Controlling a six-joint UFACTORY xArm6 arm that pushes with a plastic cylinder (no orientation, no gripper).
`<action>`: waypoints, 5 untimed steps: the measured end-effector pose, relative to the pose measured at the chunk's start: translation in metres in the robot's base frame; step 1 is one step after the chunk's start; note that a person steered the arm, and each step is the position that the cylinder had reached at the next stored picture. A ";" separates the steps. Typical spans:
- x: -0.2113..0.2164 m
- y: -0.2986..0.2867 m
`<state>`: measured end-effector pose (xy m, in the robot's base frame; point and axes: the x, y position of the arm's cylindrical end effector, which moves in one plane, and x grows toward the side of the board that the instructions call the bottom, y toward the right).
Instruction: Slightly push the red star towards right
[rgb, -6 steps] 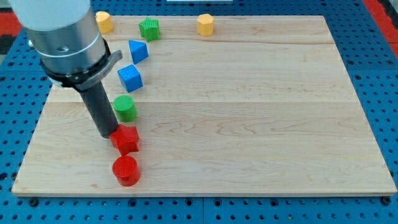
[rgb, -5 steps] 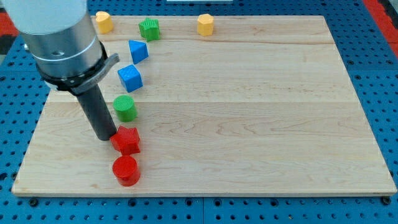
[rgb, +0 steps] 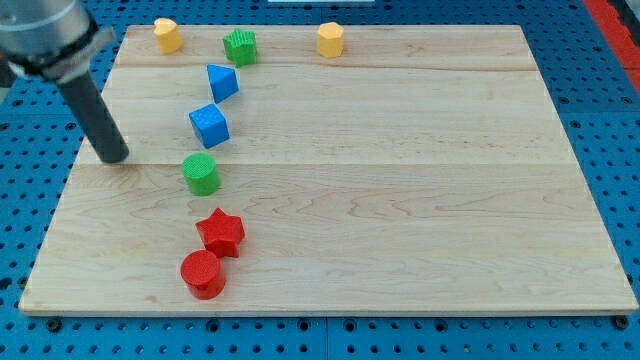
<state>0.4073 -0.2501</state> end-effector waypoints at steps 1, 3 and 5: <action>-0.068 -0.039; -0.216 -0.043; -0.216 -0.010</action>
